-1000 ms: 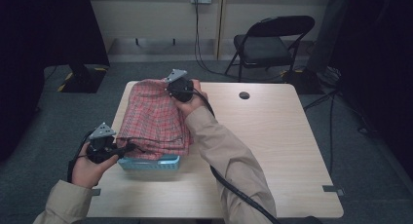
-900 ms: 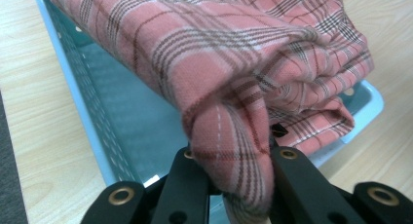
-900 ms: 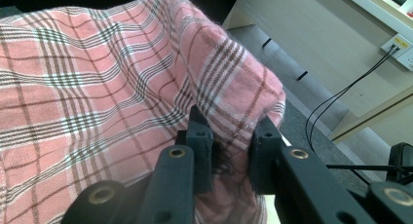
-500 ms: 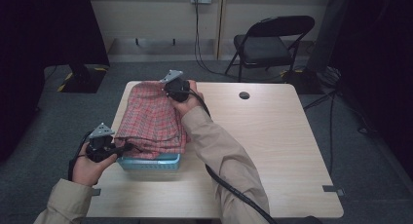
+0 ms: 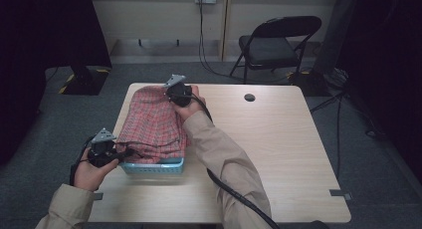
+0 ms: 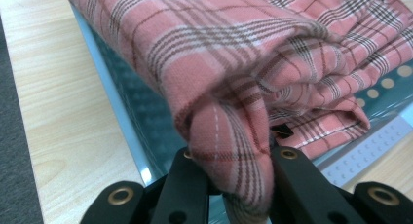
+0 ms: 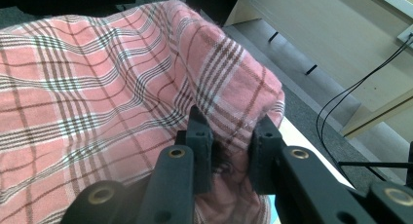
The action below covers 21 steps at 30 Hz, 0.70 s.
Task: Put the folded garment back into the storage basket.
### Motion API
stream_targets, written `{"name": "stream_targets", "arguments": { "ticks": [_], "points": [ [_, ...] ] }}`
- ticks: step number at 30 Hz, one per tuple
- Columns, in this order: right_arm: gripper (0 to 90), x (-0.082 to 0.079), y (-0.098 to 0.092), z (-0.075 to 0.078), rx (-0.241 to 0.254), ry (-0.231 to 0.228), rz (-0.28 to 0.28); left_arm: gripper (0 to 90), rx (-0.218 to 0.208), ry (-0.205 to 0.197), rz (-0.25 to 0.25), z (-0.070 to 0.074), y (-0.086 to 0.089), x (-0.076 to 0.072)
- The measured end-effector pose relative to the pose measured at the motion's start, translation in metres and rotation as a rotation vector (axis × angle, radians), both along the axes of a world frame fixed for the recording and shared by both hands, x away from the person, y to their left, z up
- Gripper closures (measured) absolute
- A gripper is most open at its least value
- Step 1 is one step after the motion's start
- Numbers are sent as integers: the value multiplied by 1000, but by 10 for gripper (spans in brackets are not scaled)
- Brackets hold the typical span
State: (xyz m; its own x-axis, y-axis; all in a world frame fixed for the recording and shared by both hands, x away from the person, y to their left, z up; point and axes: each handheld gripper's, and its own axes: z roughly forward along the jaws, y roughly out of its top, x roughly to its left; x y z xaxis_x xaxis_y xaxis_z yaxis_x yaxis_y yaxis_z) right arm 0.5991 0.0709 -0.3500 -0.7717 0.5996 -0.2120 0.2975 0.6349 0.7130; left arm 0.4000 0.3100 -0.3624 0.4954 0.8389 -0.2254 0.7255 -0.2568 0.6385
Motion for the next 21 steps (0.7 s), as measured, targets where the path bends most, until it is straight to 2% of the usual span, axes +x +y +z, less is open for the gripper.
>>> {"name": "stream_targets", "arguments": {
  "ticks": [21],
  "points": [
    [751, -3, -2, -13, 15, 12, -18, 830, 11, 18, 14, -10, 3, -1]
  ]
}}
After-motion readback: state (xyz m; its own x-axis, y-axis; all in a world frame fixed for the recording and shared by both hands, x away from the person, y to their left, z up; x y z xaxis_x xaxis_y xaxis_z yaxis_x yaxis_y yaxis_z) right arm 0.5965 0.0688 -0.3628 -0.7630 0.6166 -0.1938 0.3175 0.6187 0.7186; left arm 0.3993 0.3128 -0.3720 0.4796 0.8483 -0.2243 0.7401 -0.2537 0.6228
